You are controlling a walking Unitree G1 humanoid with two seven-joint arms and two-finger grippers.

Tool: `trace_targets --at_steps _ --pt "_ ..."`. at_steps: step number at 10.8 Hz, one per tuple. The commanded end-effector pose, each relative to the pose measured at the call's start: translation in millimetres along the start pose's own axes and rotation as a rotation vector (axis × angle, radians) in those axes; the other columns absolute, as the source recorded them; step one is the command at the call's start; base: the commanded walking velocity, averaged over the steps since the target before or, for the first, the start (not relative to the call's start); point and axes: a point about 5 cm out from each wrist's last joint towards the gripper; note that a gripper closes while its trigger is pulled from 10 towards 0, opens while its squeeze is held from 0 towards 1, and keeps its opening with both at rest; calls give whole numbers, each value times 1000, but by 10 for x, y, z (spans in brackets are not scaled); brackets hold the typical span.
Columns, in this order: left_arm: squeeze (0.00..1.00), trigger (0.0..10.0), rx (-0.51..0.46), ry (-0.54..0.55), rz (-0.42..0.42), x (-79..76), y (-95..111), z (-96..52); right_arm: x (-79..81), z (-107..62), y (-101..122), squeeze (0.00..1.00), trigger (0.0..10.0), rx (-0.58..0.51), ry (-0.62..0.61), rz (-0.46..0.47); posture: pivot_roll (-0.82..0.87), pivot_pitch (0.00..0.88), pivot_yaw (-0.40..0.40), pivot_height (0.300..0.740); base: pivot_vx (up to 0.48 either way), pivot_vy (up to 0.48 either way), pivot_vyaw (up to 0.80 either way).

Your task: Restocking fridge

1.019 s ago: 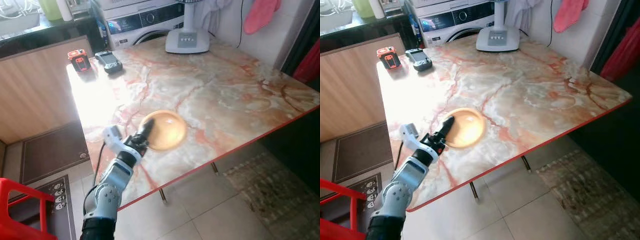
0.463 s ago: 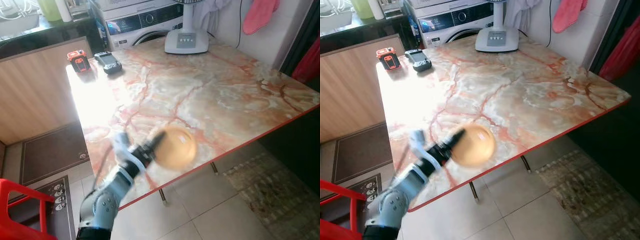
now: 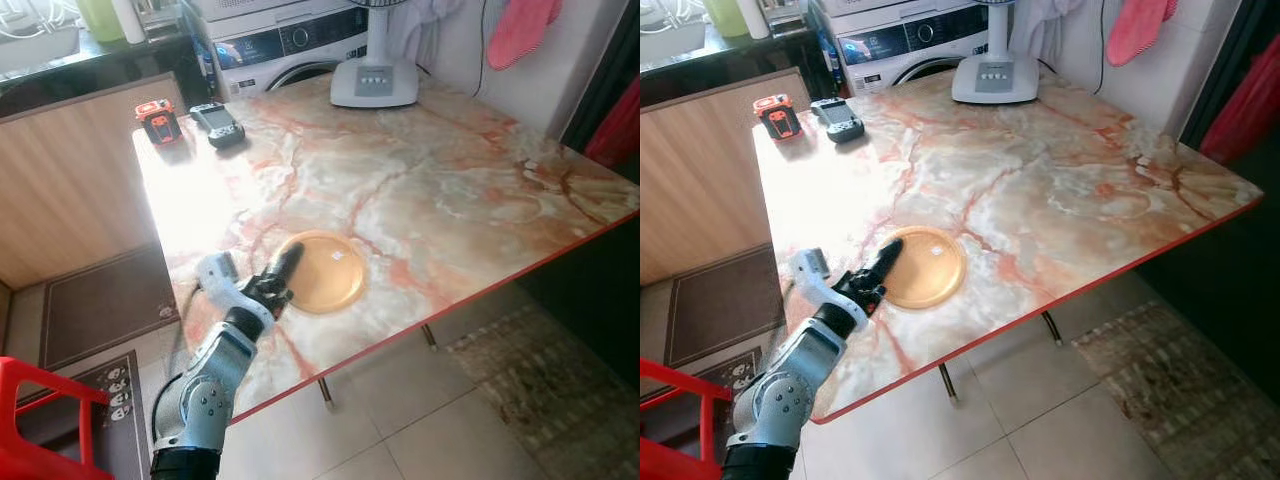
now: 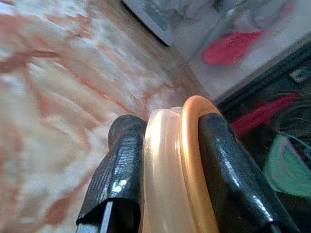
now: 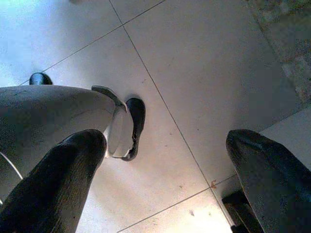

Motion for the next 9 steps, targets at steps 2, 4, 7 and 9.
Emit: trace_targets --at_steps 2,4,7,9 --pt "0 10000 -18 112 23 179 3 -64 15 -13 -41 0 10000 2 1 16 60 64 53 740 0 0 0" --pt "0 10000 -46 168 28 268 71 -84 15 -13 -40 0 10000 1 4 15 63 71 51 740 0 0 0" --pt "1000 10000 -66 213 6 347 108 -92 11 -16 -45 0 10000 2 13 15 59 80 46 740 0 0 0" --pt "1000 10000 -72 225 -7 359 84 -95 12 -17 -44 0 10000 2 25 12 58 81 41 740 0 0 0"
Point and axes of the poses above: a point about 5 cm out from each wrist's last joint towards the gripper, its own z axis pointing out of the wrist towards the gripper, its own y axis along the axis of the wrist's last joint, x = y × z, and after that the axes turned 14 degrees about -z, right-handed
